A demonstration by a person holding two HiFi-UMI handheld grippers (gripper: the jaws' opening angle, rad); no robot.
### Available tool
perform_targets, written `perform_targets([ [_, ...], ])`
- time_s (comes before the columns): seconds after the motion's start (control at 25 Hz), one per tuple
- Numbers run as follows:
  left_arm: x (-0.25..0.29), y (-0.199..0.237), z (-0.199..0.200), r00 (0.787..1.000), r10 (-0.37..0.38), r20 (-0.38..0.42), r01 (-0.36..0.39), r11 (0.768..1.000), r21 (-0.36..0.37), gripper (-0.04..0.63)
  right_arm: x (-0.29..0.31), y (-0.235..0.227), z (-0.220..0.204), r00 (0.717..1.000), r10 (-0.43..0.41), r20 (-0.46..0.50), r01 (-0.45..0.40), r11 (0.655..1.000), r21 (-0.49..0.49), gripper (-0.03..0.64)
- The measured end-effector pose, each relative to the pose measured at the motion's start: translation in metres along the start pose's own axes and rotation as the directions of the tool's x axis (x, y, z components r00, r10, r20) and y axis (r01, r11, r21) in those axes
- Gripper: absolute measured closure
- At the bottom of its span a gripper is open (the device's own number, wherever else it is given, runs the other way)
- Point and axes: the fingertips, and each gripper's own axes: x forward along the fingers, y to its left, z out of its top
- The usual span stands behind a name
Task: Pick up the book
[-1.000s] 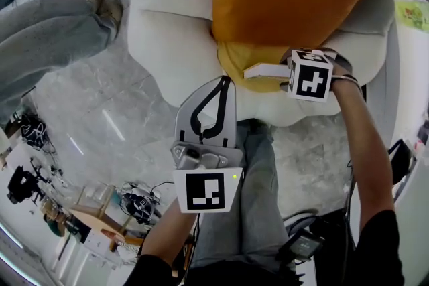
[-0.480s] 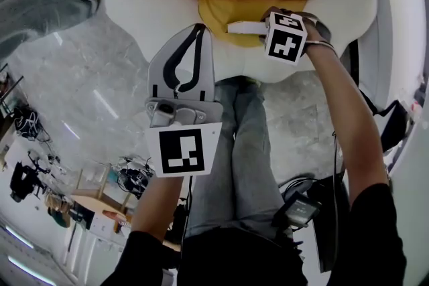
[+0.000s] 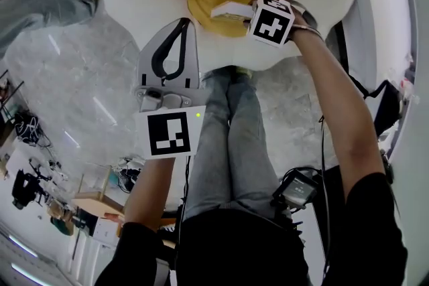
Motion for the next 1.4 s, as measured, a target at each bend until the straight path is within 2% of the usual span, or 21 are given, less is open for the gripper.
perform_targets([
  [0.2, -0.022, -0.004, 0.030, 1.000, 0.003, 0.030, -0.003, 1.000, 0.021, 0.584, -0.055, 0.005, 0.002, 0.999, -0.025, 0.026, 0.025, 0.999, -0.024, 0.465],
  [0.44, -0.061, 0.002, 0.078, 0.997, 0.036, 0.067, -0.035, 0.999, -0.010, 0.584, -0.131, 0.029, 0.016, 0.990, -0.076, 0.118, 0.080, 0.996, -0.029, 0.465],
  [0.6, -0.083, 0.004, 0.113, 0.994, 0.053, 0.099, -0.055, 0.998, 0.018, 0.584, -0.188, 0.031, 0.029, 0.970, -0.132, 0.203, 0.130, 0.991, 0.024, 0.465],
  [0.8, -0.113, 0.010, 0.149, 0.989, 0.079, 0.128, -0.079, 0.997, -0.003, 0.584, -0.262, 0.041, 0.055, 0.929, -0.190, 0.317, 0.175, 0.982, 0.076, 0.465],
  [0.92, -0.134, 0.008, 0.167, 0.985, 0.081, 0.149, -0.080, 0.997, -0.008, 0.584, -0.311, 0.054, 0.069, 0.890, -0.224, 0.397, 0.200, 0.975, 0.101, 0.465],
  [1.12, -0.166, 0.004, 0.189, 0.986, 0.077, 0.149, -0.081, 0.996, 0.026, 0.585, -0.395, 0.079, 0.086, 0.792, -0.276, 0.544, 0.228, 0.961, 0.156, 0.465],
  [1.28, -0.188, -0.008, 0.206, 0.985, 0.080, 0.155, -0.084, 0.996, 0.020, 0.584, -0.453, 0.098, 0.081, 0.708, -0.303, 0.638, 0.218, 0.953, 0.211, 0.465],
  [1.4, -0.204, -0.023, 0.220, 0.981, 0.074, 0.180, -0.077, 0.997, 0.006, 0.584, -0.491, 0.116, 0.072, 0.625, -0.321, 0.712, 0.177, 0.946, 0.272, 0.465],
])
